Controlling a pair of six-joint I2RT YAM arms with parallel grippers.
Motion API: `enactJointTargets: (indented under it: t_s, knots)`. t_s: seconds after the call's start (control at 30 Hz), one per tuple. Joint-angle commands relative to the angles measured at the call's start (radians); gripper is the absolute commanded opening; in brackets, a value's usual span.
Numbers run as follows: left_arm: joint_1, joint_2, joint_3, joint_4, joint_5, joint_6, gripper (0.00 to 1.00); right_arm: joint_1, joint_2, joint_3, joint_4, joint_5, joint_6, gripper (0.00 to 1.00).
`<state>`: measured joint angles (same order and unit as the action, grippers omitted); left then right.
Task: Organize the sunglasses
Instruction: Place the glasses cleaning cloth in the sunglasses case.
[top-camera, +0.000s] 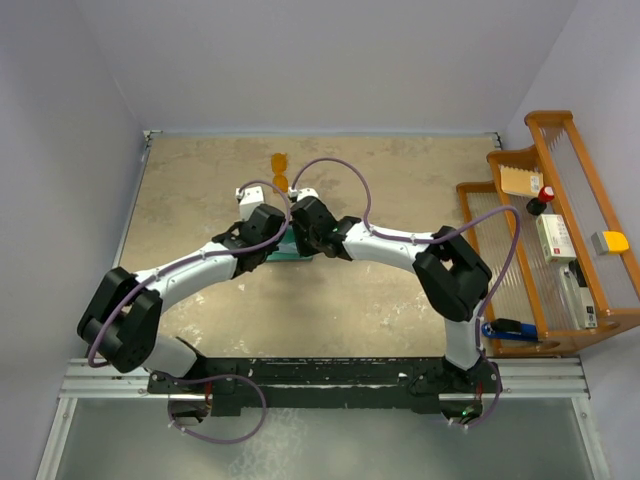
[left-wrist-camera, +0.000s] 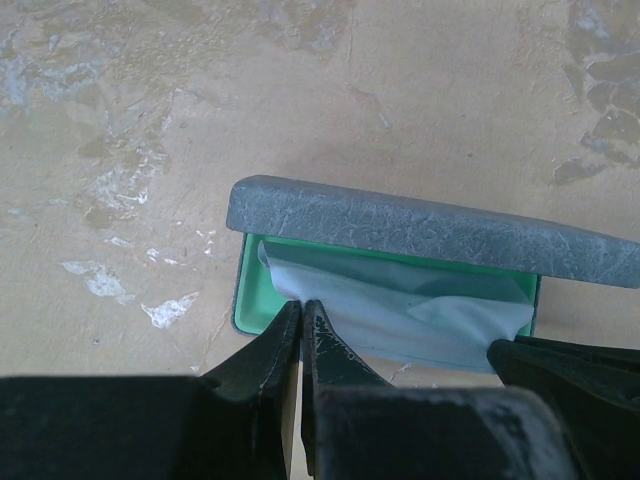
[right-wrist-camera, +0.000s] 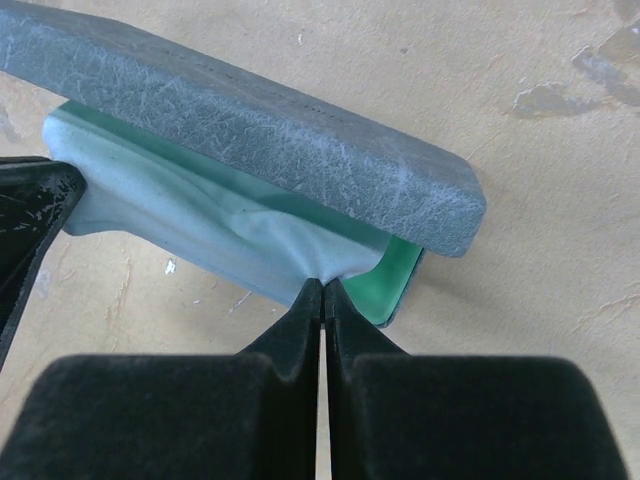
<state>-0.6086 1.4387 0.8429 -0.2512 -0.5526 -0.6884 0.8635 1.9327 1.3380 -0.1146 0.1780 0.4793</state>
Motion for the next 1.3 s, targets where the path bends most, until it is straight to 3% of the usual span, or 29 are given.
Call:
enactJointTargets:
  t_s: [0.0,0.73,1.27]
  knots:
    - [0.009,0.014,0.012,0.048,0.005,0.015,0.00,-0.005,-0.012,0.049,0.001,0.046,-0.025,0.00]
    - [0.021,0.034,0.010,0.097,-0.003,0.020,0.00,-0.035,0.004,0.058,0.032,0.052,-0.060,0.00]
    - [0.021,0.078,-0.034,0.102,0.010,-0.003,0.00,-0.041,0.039,-0.022,0.098,-0.004,-0.014,0.00]
